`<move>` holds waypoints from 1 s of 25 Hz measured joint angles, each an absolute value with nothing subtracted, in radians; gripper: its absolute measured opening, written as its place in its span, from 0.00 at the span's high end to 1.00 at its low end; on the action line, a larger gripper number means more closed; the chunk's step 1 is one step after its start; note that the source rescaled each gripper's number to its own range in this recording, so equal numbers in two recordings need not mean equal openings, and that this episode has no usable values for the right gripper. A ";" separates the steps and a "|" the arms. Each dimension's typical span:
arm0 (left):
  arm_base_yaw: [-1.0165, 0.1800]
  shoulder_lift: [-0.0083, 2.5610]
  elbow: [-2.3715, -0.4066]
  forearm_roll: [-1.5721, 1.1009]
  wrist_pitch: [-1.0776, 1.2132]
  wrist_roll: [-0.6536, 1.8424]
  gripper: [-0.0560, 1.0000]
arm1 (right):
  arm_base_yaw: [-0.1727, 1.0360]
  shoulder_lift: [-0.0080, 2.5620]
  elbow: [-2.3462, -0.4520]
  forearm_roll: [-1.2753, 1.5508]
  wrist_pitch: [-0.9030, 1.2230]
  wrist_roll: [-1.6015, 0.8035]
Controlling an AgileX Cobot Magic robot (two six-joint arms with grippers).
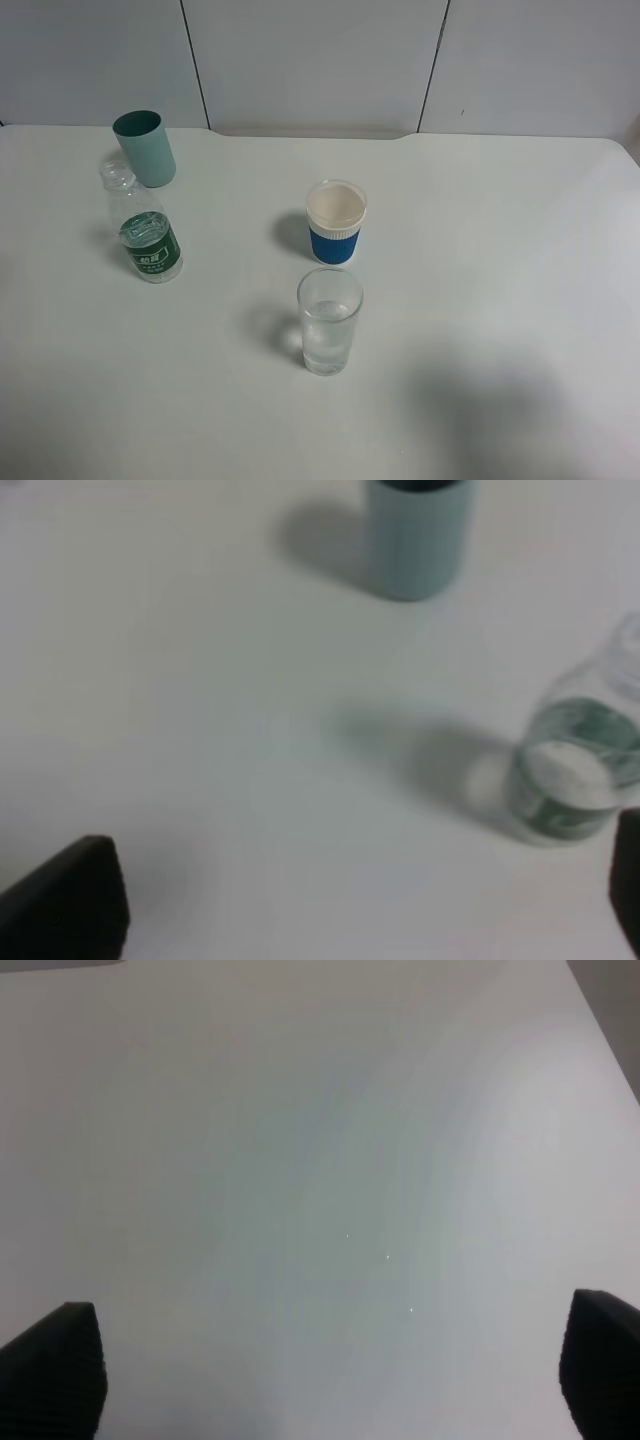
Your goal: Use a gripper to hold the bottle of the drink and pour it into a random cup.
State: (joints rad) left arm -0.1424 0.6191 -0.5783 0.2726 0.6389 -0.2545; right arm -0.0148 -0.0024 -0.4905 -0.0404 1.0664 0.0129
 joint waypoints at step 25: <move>-0.052 0.184 -0.771 0.281 1.206 -0.159 0.00 | -0.015 -0.002 -0.491 -0.040 1.066 0.013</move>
